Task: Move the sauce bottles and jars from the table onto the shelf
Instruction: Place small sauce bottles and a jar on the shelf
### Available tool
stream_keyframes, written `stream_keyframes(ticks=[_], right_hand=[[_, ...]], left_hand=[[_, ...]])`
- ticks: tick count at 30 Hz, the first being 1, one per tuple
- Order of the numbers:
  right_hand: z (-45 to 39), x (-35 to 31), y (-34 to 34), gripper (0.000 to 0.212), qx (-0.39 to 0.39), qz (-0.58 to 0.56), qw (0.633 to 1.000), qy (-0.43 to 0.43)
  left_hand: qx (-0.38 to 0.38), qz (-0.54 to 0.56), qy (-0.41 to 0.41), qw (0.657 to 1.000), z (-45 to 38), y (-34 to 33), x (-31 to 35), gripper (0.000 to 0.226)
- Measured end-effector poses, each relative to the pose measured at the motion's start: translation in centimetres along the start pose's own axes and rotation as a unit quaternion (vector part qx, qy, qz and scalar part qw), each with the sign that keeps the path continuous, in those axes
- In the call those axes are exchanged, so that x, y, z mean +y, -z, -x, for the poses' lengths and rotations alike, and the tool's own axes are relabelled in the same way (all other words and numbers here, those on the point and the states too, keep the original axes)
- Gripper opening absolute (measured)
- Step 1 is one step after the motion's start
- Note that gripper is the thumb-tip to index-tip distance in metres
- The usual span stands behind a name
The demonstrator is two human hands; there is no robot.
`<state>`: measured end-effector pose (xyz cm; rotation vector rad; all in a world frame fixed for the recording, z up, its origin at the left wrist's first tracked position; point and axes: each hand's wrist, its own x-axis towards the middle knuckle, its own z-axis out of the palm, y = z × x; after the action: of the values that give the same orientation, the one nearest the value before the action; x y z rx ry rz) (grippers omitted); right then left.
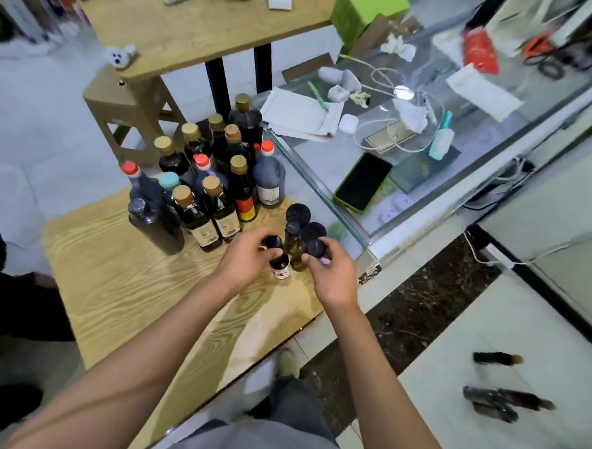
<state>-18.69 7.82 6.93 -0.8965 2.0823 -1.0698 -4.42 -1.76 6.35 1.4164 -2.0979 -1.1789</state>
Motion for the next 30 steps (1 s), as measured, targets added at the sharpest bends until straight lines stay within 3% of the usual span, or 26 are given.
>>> stream_keyframes(ticks=[9,13,23,30], right_hand=[[10.5,-5.0,5.9,0.035,0.201,-0.194,0.959,0.050],[15.7,-6.1,8.7,0.030,0.253,-0.219,0.940,0.068],[27.2,-2.7,17.2,0.029,0.383,-0.230,0.893,0.061],[35.2,0.4,24.6,0.027,0.467,-0.192,0.861,0.064]], left_hand=[[0.026,0.234,-0.135,0.962,7.1,2.0,8.4,0.031],[-0.024,0.298,-0.165,0.940,10.9,1.5,11.2,0.029],[-0.168,0.271,-0.247,0.915,19.8,-4.8,19.7,0.029],[-0.216,0.217,-0.311,0.900,27.1,-10.4,26.7,0.030]])
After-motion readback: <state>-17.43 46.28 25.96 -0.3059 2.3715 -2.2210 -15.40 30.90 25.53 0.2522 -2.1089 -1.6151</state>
